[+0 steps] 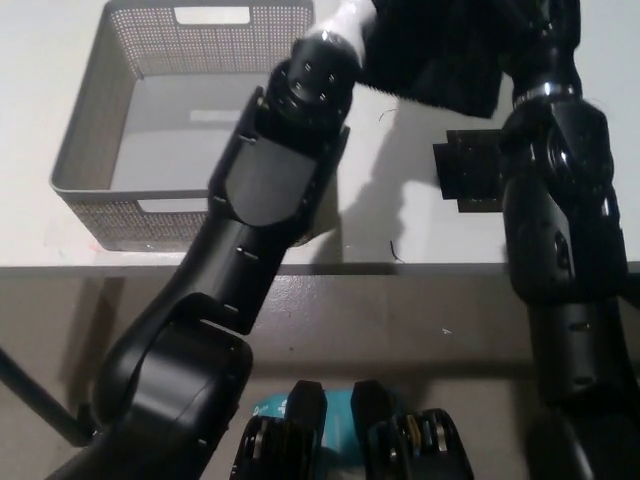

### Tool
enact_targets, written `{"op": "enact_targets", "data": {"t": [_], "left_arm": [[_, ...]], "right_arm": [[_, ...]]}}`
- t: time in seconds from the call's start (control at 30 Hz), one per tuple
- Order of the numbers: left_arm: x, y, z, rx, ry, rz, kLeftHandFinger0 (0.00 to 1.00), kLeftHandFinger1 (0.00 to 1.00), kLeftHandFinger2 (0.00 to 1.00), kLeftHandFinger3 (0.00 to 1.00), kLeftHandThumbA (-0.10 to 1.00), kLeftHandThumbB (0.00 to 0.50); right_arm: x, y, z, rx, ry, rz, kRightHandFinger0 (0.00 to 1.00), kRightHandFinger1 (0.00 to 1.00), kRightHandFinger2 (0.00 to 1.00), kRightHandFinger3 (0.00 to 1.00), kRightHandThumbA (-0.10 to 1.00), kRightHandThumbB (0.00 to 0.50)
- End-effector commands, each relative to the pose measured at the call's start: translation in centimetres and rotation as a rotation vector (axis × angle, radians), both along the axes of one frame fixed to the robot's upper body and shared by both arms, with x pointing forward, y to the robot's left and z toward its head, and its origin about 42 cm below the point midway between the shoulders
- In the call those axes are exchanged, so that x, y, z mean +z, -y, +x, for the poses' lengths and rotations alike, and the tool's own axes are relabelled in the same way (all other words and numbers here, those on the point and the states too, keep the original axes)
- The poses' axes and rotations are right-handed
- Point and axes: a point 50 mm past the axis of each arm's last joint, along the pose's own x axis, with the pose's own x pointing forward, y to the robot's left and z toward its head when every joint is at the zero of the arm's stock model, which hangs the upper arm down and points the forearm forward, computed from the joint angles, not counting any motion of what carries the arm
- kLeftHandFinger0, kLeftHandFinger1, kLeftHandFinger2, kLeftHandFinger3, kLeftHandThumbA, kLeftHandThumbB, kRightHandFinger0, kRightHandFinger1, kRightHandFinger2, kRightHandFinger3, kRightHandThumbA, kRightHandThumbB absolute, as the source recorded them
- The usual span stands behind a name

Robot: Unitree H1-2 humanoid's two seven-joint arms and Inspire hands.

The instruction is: Use both hands to pick up a lunch bag on the right hand side and place it into a container on the left hand side

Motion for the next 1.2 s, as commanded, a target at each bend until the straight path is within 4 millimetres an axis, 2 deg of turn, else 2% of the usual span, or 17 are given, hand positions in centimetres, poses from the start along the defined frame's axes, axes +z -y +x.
{"op": "enact_targets", "data": {"t": [0.0, 0.17, 0.27, 0.33, 0.4, 0.5, 0.57, 0.67, 0.7, 0.77, 0.9, 1.0, 1.17], "left_arm": [[6.5, 1.5, -2.5, -0.119, 0.146, -0.069, 1.0, 1.0, 1.0, 1.0, 1.0, 0.284], [6.7, -0.6, -3.7, -0.086, 0.206, -0.087, 1.0, 1.0, 1.0, 1.0, 1.0, 0.26], [6.7, -2.0, -4.9, -0.053, 0.216, -0.125, 1.0, 1.0, 1.0, 1.0, 1.0, 0.264], [6.8, -2.9, -5.6, -0.034, 0.22, -0.14, 1.0, 1.0, 1.0, 1.0, 1.0, 0.271], [6.7, -3.7, -6.2, -0.017, 0.228, -0.148, 1.0, 1.0, 1.0, 1.0, 1.0, 0.267], [6.5, -5.1, -6.7, -0.001, 0.239, -0.173, 1.0, 1.0, 1.0, 1.0, 1.0, 0.258], [6.4, -5.3, -6.8, 0.004, 0.236, -0.178, 1.0, 1.0, 1.0, 1.0, 1.0, 0.261], [6.1, -5.7, -7.1, 0.008, 0.236, -0.205, 1.0, 1.0, 1.0, 1.0, 1.0, 0.245], [5.8, -6.6, -7.3, 0.023, 0.255, -0.217, 1.0, 1.0, 1.0, 1.0, 1.0, 0.219], [5.5, -7.5, -7.5, 0.04, 0.253, -0.211, 1.0, 1.0, 1.0, 1.0, 1.0, 0.243], [5.0, -8.3, -7.8, 0.06, 0.24, -0.216, 1.0, 1.0, 1.0, 1.0, 1.0, 0.258], [3.5, -8.4, -8.4, 0.082, 0.231, -0.215, 1.0, 1.0, 1.0, 1.0, 1.0, 0.259], [2.3, -8.5, -8.5, 0.097, 0.202, -0.212, 1.0, 1.0, 1.0, 1.0, 1.0, 0.259]], "right_arm": [[6.2, -6.0, -1.1, 0.169, 0.14, -0.079, 1.0, 1.0, 1.0, 1.0, 1.0, 0.156], [6.8, -7.9, -1.8, 0.22, 0.16, -0.128, 1.0, 1.0, 1.0, 1.0, 1.0, 0.145], [7.3, -9.1, -2.6, 0.24, 0.171, -0.165, 1.0, 1.0, 1.0, 1.0, 1.0, 0.153], [7.5, -10.0, -3.2, 0.241, 0.193, -0.187, 1.0, 1.0, 1.0, 1.0, 1.0, 0.125], [7.6, -10.8, -3.6, 0.249, 0.2, -0.197, 1.0, 1.0, 1.0, 1.0, 1.0, 0.126], [8.0, -12.1, -4.1, 0.263, 0.213, -0.221, 1.0, 1.0, 1.0, 1.0, 1.0, 0.121], [8.1, -12.2, -4.2, 0.271, 0.214, -0.233, 1.0, 1.0, 1.0, 1.0, 1.0, 0.118], [7.9, -12.6, -4.3, 0.29, 0.204, -0.242, 1.0, 1.0, 1.0, 1.0, 1.0, 0.122], [7.7, -13.5, -4.5, 0.335, 0.205, -0.243, 1.0, 1.0, 1.0, 1.0, 1.0, 0.122], [7.5, -14.2, -4.6, 0.352, 0.2, -0.25, 1.0, 1.0, 1.0, 1.0, 1.0, 0.129], [7.1, -15.1, -4.7, 0.361, 0.209, -0.251, 1.0, 1.0, 1.0, 1.0, 1.0, 0.113], [5.7, -15.4, -5.1, 0.366, 0.191, -0.251, 1.0, 1.0, 1.0, 1.0, 1.0, 0.107], [4.5, -15.6, -5.1, 0.375, 0.154, -0.238, 1.0, 1.0, 1.0, 1.0, 1.0, 0.137]]}}
